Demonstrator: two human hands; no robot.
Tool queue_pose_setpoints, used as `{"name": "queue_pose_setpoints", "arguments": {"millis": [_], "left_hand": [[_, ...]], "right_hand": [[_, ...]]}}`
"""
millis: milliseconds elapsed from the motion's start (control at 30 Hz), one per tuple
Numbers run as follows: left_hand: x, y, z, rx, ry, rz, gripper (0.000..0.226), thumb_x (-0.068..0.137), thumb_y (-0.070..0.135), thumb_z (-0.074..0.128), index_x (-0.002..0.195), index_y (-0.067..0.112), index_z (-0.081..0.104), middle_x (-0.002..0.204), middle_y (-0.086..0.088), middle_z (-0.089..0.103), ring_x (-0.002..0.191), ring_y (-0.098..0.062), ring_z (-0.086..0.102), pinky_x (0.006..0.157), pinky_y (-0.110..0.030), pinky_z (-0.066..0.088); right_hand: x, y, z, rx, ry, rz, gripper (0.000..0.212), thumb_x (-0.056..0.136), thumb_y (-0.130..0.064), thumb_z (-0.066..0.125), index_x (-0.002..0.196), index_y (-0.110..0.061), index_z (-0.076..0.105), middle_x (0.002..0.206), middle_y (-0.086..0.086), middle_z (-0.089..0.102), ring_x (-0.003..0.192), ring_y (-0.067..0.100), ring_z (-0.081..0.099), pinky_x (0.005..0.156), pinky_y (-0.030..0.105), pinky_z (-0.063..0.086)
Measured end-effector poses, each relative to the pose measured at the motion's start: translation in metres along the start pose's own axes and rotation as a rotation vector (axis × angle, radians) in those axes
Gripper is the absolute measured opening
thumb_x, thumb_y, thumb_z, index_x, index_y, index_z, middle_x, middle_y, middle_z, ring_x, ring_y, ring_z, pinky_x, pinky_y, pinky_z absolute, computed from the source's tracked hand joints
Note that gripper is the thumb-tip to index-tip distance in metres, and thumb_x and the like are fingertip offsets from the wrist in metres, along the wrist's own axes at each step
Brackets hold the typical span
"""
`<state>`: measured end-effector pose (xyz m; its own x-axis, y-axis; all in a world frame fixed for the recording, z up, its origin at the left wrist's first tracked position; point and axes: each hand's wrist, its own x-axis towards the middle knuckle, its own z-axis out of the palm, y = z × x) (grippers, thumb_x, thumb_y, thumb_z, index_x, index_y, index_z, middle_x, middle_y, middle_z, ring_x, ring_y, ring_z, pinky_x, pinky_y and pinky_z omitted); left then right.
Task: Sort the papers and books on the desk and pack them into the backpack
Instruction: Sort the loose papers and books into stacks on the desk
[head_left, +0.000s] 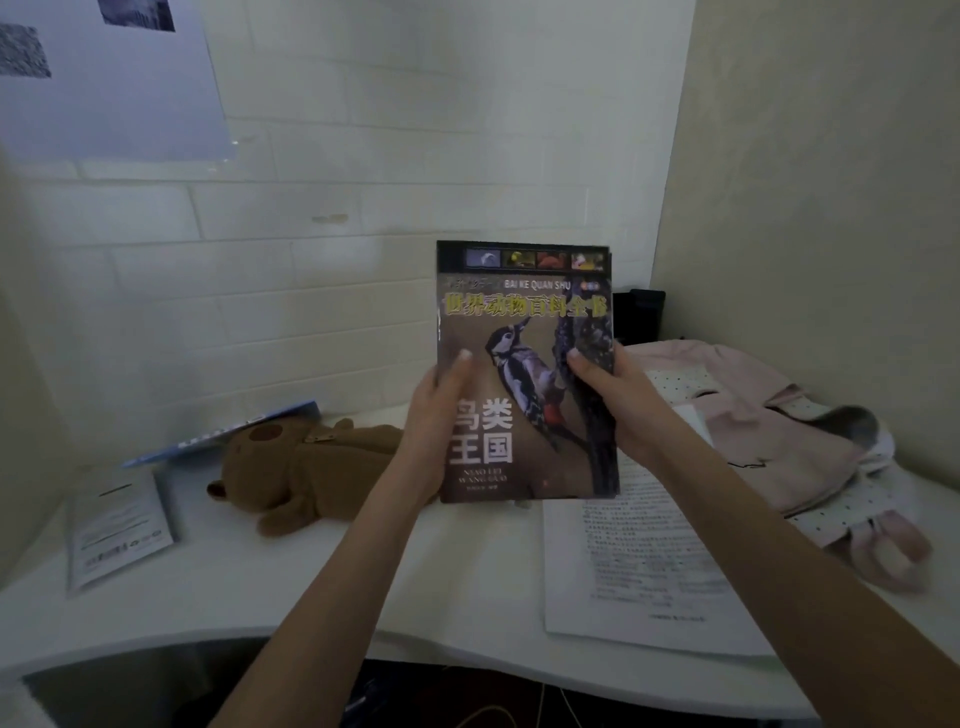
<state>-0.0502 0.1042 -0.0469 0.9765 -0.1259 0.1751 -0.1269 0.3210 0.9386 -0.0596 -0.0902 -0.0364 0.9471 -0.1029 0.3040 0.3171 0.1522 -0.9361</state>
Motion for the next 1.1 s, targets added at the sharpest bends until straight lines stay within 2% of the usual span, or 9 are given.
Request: {"name": "queue_pose_setpoints", "arguments": {"millis": [133,267,433,533,633,733,867,967,1100], "left_hand": [[-0.003,-0.007,0.029,0.247,-0.087,0.229,0.024,0.082,0.019,0.073,0.104,0.02,0.063,0.086,0.005,0.074,0.075,-0.011,0.072,0.074,-0.032,0.058],[-0.005,-0.021,0.056,0.347,-0.253,0.186,0.021,0.089,0.022,0.066,0.108,0.019,0.058,0.099,0.005,0.068,0.086,-0.006,0.067,0.075,-0.021,0.053],[0.006,-0.079,0.055,0.579,-0.134,-0.068,0.064,0.086,0.061,0.054,0.123,0.01,0.05,0.124,-0.003,0.055,0.115,-0.021,0.053,0.099,-0.041,0.044],[-0.002,-0.108,0.055,0.506,-0.079,-0.138,0.071,0.073,0.06,0.068,0.12,0.01,0.052,0.119,-0.006,0.059,0.106,-0.021,0.059,0.094,-0.045,0.05],[-0.009,-0.121,0.055,0.564,-0.066,-0.112,0.063,0.076,0.03,0.075,0.127,0.013,0.043,0.122,-0.004,0.052,0.108,-0.02,0.056,0.093,-0.041,0.051],[-0.016,-0.123,0.054,0.57,-0.016,-0.069,0.065,0.076,0.015,0.077,0.128,0.01,0.04,0.119,-0.001,0.048,0.104,-0.015,0.053,0.081,-0.023,0.05],[-0.022,-0.124,0.048,0.305,0.093,-0.175,0.072,0.074,0.008,0.079,0.134,0.006,0.038,0.121,-0.003,0.051,0.103,-0.018,0.056,0.085,-0.03,0.051],[-0.023,-0.118,0.053,0.037,0.012,-0.383,0.046,0.078,0.011,0.076,0.119,0.002,0.057,0.101,-0.014,0.069,0.076,-0.024,0.068,0.066,-0.031,0.058],[-0.023,-0.105,0.062,0.054,-0.196,-0.482,0.014,0.082,0.009,0.071,0.094,0.006,0.066,0.076,-0.011,0.073,0.059,-0.022,0.069,0.059,-0.03,0.059]], "right_hand": [[-0.01,-0.027,-0.027,-0.088,0.067,-0.132,0.023,0.085,-0.011,0.063,0.107,-0.014,0.061,0.091,-0.003,0.074,0.084,0.015,0.07,0.075,0.029,0.057],[-0.03,-0.042,-0.073,-0.171,0.227,-0.181,0.015,0.09,-0.008,0.06,0.1,-0.017,0.064,0.088,0.0,0.072,0.08,0.017,0.068,0.072,0.03,0.056],[-0.057,-0.024,-0.13,-0.336,0.239,0.224,0.023,0.091,-0.009,0.06,0.114,-0.006,0.063,0.107,0.013,0.069,0.095,0.029,0.065,0.088,0.042,0.052],[-0.076,0.018,-0.129,-0.51,0.288,0.408,0.021,0.086,-0.004,0.066,0.107,0.001,0.066,0.093,0.015,0.071,0.084,0.028,0.066,0.082,0.039,0.054],[-0.082,0.053,-0.111,-0.764,0.493,0.269,0.022,0.081,-0.014,0.072,0.097,-0.001,0.063,0.09,0.012,0.067,0.085,0.028,0.063,0.067,0.031,0.046],[-0.08,0.066,-0.098,-1.083,0.569,0.114,0.058,0.072,-0.026,0.081,0.117,-0.006,0.05,0.116,0.019,0.052,0.111,0.037,0.047,0.084,0.039,0.039],[-0.094,0.073,-0.088,-1.097,0.682,0.066,0.082,0.069,-0.028,0.083,0.13,-0.004,0.036,0.123,0.03,0.045,0.117,0.044,0.04,0.093,0.046,0.036],[-0.096,0.074,-0.089,-1.106,0.662,0.065,0.079,0.074,-0.029,0.079,0.129,0.002,0.033,0.116,0.031,0.053,0.111,0.046,0.049,0.089,0.046,0.042],[-0.088,0.07,-0.097,-1.125,0.627,0.119,0.069,0.077,-0.033,0.076,0.123,-0.001,0.036,0.109,0.025,0.061,0.102,0.042,0.058,0.082,0.042,0.047]]}}
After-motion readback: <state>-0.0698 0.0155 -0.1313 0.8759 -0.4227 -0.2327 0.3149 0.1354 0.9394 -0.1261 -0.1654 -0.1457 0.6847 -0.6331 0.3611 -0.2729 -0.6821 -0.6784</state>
